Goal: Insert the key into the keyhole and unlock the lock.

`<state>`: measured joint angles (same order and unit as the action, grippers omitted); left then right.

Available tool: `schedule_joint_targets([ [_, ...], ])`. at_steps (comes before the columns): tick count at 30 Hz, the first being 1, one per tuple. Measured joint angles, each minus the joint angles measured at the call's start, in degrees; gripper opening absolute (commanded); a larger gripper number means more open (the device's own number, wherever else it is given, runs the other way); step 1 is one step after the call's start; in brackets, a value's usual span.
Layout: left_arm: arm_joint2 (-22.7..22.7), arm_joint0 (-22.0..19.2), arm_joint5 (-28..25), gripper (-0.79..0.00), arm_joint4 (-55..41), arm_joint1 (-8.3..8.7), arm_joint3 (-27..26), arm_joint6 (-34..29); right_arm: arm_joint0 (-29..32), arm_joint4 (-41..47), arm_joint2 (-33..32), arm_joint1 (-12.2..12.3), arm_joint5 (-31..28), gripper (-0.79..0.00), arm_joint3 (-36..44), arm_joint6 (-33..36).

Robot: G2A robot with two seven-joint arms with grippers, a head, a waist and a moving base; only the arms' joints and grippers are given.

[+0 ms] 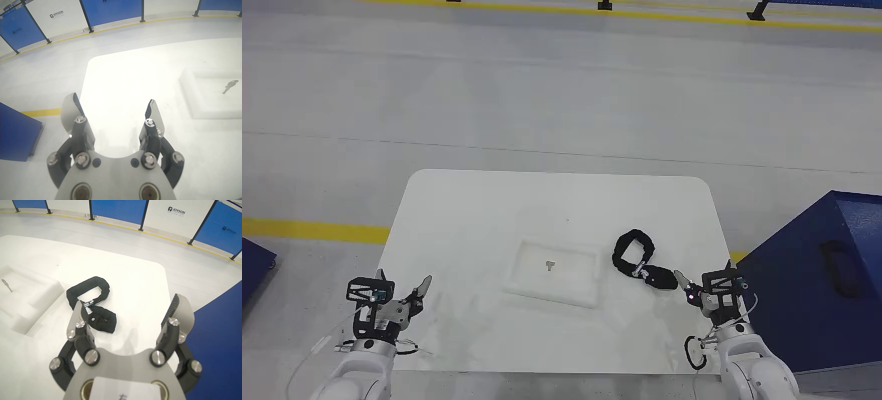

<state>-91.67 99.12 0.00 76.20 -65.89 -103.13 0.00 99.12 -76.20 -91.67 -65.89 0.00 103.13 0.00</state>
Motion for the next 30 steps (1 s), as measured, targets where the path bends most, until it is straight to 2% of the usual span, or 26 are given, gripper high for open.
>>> schedule_joint_targets([
  [18,0.00,0.00,0.00,-0.211,0.00,0.00,0.00,0.00,0.00,0.00,0.00,0.00,0.00,-0.020,0.00,0.00],
  [19,0.00,0.00,0.00,0.000,0.00,0.00,0.00,0.00,0.00,0.00,0.00,0.00,0.00,0.000,0.00,0.00],
  [21,0.18,-0.05,-0.28,0.000,-0.21,0.01,-0.26,-0.10,0.00,0.00,0.00,0.00,0.00,0.000,0.00,0.00],
  [26,2.30,-3.24,-7.57,0.000,1.79,0.27,-5.74,-5.28,0.00,0.00,0.00,0.00,0.00,0.000,0.00,0.00],
  [30,7.26,-9.23,-17.93,0.000,-0.26,0.39,-9.40,-15.36,0.00,0.00,0.00,0.00,0.00,0.000,0.00,0.00],
])
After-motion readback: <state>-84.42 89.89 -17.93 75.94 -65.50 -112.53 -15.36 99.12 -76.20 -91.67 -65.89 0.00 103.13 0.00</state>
